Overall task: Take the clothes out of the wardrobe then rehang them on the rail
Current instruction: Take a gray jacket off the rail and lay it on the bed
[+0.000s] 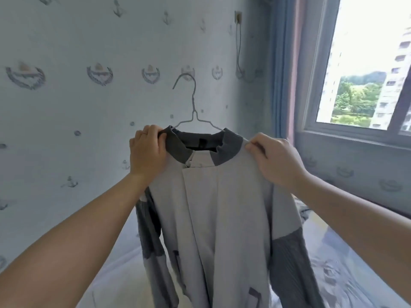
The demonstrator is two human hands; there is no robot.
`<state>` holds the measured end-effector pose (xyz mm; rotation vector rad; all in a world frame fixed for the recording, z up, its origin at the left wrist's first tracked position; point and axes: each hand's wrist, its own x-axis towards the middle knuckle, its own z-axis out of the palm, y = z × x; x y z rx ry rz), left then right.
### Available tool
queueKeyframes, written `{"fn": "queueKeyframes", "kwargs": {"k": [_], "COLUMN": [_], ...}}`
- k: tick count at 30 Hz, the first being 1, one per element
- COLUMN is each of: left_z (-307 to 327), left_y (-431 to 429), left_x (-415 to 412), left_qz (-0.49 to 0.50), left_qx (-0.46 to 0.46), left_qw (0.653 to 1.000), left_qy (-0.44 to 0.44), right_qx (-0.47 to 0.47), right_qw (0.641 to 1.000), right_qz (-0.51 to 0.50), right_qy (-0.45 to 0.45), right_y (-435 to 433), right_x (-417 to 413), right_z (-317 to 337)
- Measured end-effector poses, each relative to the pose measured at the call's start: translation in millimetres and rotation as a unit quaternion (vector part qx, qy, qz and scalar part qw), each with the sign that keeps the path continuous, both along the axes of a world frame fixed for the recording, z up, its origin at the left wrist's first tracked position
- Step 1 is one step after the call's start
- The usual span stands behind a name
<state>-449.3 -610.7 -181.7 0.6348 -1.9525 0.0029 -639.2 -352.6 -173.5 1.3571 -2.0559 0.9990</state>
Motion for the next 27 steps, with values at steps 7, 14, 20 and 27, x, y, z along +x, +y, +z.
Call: {"fn": "queueKeyframes", "kwargs": {"k": [7,14,20,27], "left_z": [-77.3,-123.2,-152.4,-193.6], "left_y": [-99.8,-170.1,-201.5,-209.3], "left_x": [-73.1,-144.5,-219.7,-333.6], "left_qz": [-0.04,-0.052,-0.074,-0.094], "left_qx": [0.056,0.091,0.102,0.133], "left_qw": [0.996,0.988,0.981,0.971], "left_qy": [-0.056,-0.118,-0.147,-0.178], "right_qx": [0.091,0.142,0.153,0.17], "right_qw": [0.992,0.977,0.969,0.959], "right_qz": [-0.029,-0.047,-0.058,-0.092], "right_qy": [-0.081,-0.153,-0.186,-0.209], "right_y": [-84.5,-146.8,-167.1,-170.9], "right_x": [-46.4,-96.7,-155.7,-254.8], "right_z": [-69.7,-124.1,-157.7,-195.3]}}
